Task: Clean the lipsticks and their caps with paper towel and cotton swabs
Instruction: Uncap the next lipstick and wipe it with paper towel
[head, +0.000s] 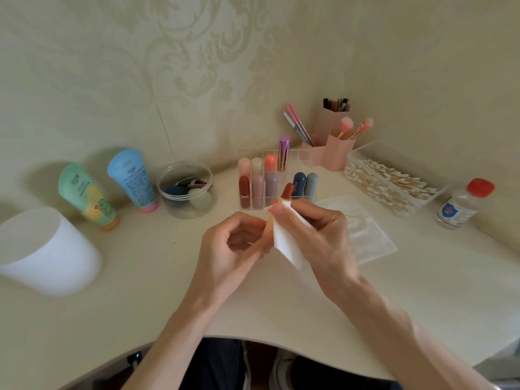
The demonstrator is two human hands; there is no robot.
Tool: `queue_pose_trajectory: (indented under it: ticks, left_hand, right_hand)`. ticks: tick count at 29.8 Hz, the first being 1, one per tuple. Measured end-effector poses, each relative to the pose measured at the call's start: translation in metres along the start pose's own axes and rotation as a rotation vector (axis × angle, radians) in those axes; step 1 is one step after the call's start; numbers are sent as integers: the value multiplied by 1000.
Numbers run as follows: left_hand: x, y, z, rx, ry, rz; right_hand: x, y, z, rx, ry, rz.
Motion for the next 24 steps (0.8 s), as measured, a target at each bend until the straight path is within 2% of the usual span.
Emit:
queue_pose_trajectory:
  ticks: [2, 4, 11, 16, 20, 24]
  left_hand:
    - [0, 1, -6, 74, -115, 24]
    - [0, 1, -8, 77, -159, 24]
    - [0, 0, 2, -14, -10, 31]
    - [4, 2, -4, 7, -186, 58]
    - [1, 0, 4, 28, -53, 61]
    - [-1, -4, 5, -76, 33, 5]
  right_hand:
    - [1, -2, 0, 6, -12, 4]
    - [1, -4, 0, 21, -24, 13]
    - [-1, 4, 1, 43, -22, 6]
    - [0, 0, 1, 46, -40, -26]
    - [0, 3, 0, 43, -55, -27]
    - [0, 4, 0, 55, -18, -24]
Point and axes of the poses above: each hand's wrist, its own x-axis away from the middle knuckle, its own z-axis out of the back of the hand, y = z × x, the point moved 6 cm from there along -x, towards the middle knuckle, and after that the axes turned 11 degrees about -x, right-handed, at the moved point
